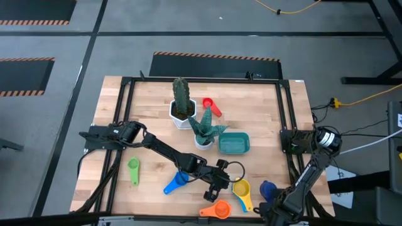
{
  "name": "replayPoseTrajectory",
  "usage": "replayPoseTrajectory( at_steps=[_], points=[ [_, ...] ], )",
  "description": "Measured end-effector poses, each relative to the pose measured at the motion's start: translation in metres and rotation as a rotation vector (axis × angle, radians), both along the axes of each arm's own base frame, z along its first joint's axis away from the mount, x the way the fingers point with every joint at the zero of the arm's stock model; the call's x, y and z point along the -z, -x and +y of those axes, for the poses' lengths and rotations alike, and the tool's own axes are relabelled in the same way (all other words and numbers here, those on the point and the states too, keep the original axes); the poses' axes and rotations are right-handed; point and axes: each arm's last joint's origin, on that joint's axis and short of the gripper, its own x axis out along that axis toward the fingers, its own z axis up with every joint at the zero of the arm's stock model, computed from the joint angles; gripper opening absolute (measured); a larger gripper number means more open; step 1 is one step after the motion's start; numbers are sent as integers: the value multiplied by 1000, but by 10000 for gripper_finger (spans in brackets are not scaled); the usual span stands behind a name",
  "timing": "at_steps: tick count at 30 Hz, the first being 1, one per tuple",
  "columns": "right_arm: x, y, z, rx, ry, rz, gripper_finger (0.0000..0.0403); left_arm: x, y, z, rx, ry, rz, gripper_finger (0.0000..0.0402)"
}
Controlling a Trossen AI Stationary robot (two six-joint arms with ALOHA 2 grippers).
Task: Nest measuring cups in basket
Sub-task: Stack the dark blue measuring cup on top of the yellow measuring cup
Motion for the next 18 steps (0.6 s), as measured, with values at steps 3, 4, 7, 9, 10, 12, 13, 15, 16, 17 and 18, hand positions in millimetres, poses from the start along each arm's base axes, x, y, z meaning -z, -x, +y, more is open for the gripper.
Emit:
replayPoseTrajectory(
  at_steps=[3, 4, 7, 9, 10, 12, 13, 15, 16, 17, 18],
  points=[
    [-7, 0, 3, 23, 5, 7, 159, 0, 0, 0, 0, 0, 0, 57],
    [-9, -1, 5, 38, 6, -2, 156, 0, 0, 0, 0, 0, 0, 57],
    [-18, -1, 12, 50, -2, -54, 144, 0, 0, 0, 0, 0, 0, 57],
    [-25, 0, 18, 47, -14, -93, 136, 0, 0, 0, 0, 0, 0, 57],
    [-28, 0, 20, 44, -20, -106, 132, 0, 0, 0, 0, 0, 0, 57],
    [-33, 2, 24, 43, -29, -126, 126, 0, 0, 0, -1, 0, 0, 57],
    [-34, 3, 25, 50, -30, -125, 123, 0, 0, 0, -1, 1, 0, 57],
    [-34, 7, 27, 61, -28, -118, 119, 0, 0, 0, -1, 1, 0, 57],
    [-34, 8, 28, 61, -29, -116, 117, 0, 0, 0, -1, 1, -1, 57],
    [-34, 10, 29, 60, -28, -115, 116, 0, 0, 0, -1, 1, -1, 57],
    [-34, 11, 29, 58, -26, -115, 115, 0, 0, 0, -1, 1, -1, 57]
  ],
)
